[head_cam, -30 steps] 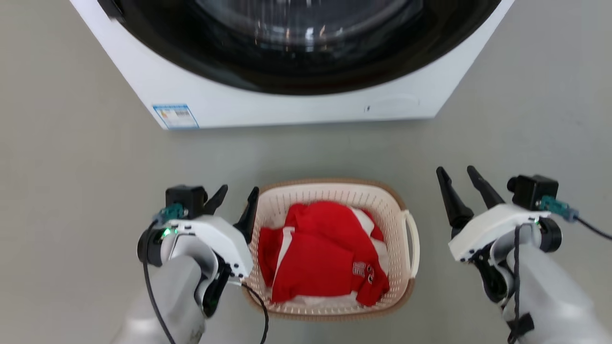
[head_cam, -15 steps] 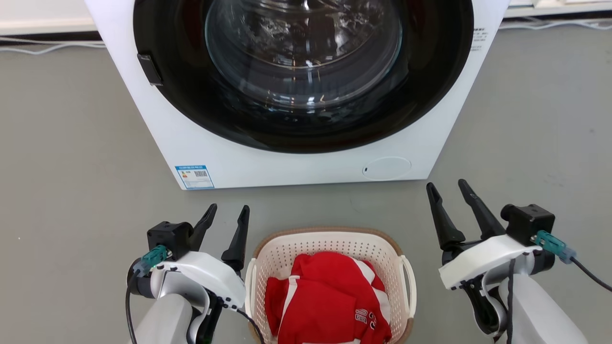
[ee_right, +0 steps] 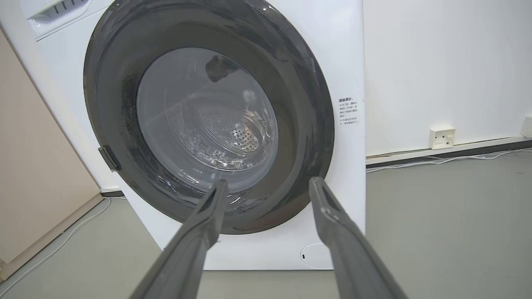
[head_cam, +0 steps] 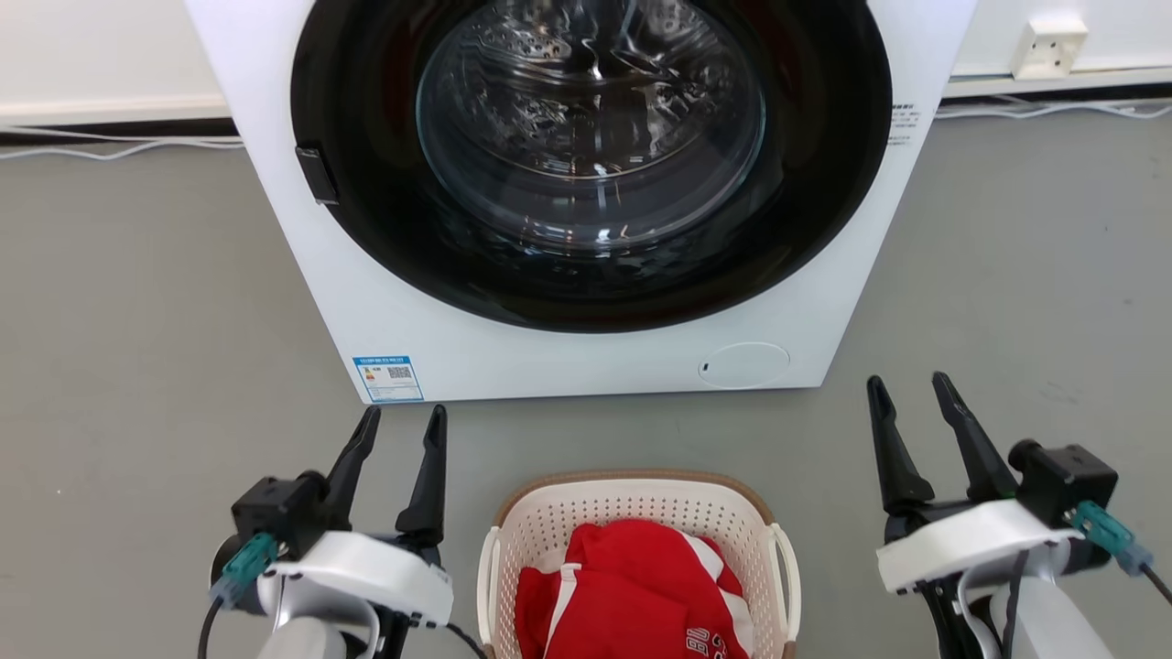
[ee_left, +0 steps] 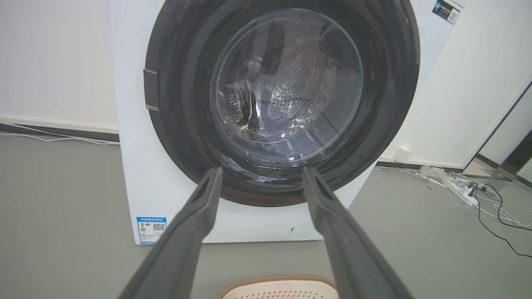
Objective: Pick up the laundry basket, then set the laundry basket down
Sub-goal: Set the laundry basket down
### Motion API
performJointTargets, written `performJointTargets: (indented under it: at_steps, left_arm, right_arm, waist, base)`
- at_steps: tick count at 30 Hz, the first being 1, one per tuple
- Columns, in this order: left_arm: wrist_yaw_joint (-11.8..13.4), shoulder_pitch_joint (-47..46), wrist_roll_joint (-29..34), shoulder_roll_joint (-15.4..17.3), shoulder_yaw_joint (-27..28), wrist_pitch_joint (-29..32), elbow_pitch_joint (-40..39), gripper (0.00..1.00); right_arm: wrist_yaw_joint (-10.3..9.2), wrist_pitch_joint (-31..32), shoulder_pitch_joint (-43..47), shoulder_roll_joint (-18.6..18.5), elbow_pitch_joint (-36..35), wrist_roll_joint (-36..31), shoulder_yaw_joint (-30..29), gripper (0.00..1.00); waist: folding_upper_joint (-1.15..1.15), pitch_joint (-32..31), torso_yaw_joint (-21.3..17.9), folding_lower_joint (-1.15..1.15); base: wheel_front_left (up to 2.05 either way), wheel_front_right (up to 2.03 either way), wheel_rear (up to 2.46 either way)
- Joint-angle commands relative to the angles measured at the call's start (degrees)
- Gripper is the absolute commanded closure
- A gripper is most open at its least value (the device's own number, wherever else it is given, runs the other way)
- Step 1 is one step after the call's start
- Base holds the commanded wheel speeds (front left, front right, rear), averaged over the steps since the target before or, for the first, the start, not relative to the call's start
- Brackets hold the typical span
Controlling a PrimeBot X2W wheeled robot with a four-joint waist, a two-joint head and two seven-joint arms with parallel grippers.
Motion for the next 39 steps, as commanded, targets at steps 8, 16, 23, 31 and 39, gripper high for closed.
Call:
performJointTargets:
  at_steps: [8, 16, 23, 31, 39]
  left_arm:
    - [-0.1, 4.4, 0.2, -0.6, 6.4, -0.4, -9.8, 0.0]
    - [-1.2, 6.1, 0.7, -0.9, 6.3, -0.4, -10.2, 0.0]
    - [-1.6, 5.9, 0.8, -1.0, 6.9, -0.4, -9.7, 0.0]
    - [-1.6, 5.8, 0.2, -1.0, 6.8, -0.4, -9.6, 0.0]
    - [-1.8, 5.8, 0.2, -1.0, 6.4, -0.4, -9.2, 0.0]
  right_arm:
    - [0.35, -0.6, 3.3, 1.8, -5.7, -3.5, -3.2, 0.0]
    - [0.35, -0.6, 3.6, 2.3, -5.5, -4.8, -4.0, 0.0]
    - [0.35, -0.6, 3.2, 2.4, -5.2, -5.5, -3.8, 0.0]
    - [0.35, -0.6, 2.6, 2.5, -4.9, -5.7, -3.4, 0.0]
    - [0.35, -0.6, 2.4, 2.5, -4.6, -5.4, -2.9, 0.0]
  waist:
    - [0.0, -1.5, 0.0, 0.0]
    - [0.0, -1.6, -0.1, 0.0]
    - [0.0, -1.5, -0.5, 0.0]
    - [0.0, -1.5, -0.9, 0.0]
    - [0.0, -1.4, -1.2, 0.0]
  base:
    - [0.0, 0.0, 0.0]
    - [0.0, 0.0, 0.0]
    - [0.0, 0.0, 0.0]
    - [0.0, 0.0, 0.0]
    - [0.0, 0.0, 0.0]
